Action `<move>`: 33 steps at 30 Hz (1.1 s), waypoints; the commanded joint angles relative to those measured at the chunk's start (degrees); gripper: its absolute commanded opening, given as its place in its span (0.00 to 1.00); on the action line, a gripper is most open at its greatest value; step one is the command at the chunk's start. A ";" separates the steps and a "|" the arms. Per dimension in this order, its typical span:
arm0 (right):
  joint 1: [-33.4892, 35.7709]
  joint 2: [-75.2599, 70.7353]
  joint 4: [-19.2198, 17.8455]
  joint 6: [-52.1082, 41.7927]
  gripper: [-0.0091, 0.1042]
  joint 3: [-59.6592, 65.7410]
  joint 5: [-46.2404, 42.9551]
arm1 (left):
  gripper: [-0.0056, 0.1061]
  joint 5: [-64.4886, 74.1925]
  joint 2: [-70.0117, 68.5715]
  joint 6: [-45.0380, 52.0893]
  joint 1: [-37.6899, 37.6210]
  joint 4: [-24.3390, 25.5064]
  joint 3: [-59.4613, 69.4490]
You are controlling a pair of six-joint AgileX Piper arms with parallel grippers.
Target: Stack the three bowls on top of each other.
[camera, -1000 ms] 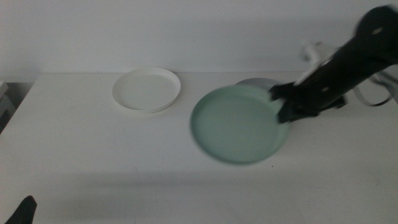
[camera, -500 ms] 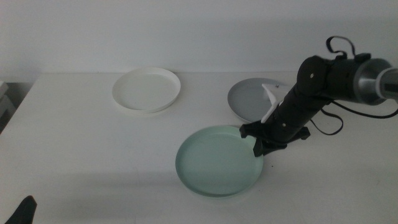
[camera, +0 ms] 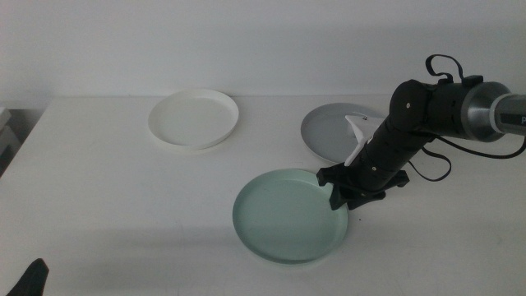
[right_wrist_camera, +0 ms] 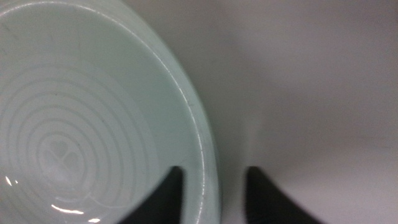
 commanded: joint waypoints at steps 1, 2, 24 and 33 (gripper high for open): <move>0.13 -3.55 0.12 -0.48 0.47 -1.36 -0.85 | 0.86 -4.27 -0.80 -0.77 -0.07 -0.66 0.31; 0.05 -4.17 -0.16 -0.80 0.53 -1.36 -0.79 | 0.86 -4.27 -0.80 -0.77 -0.07 -0.66 0.31; -15.18 2.78 -13.67 5.95 0.65 -34.32 5.88 | 0.86 -4.27 -0.80 -0.77 -0.07 -0.66 0.31; -15.36 12.53 -13.67 5.85 0.65 -38.56 6.14 | 0.86 -4.27 -0.80 -0.77 -0.07 -0.66 0.31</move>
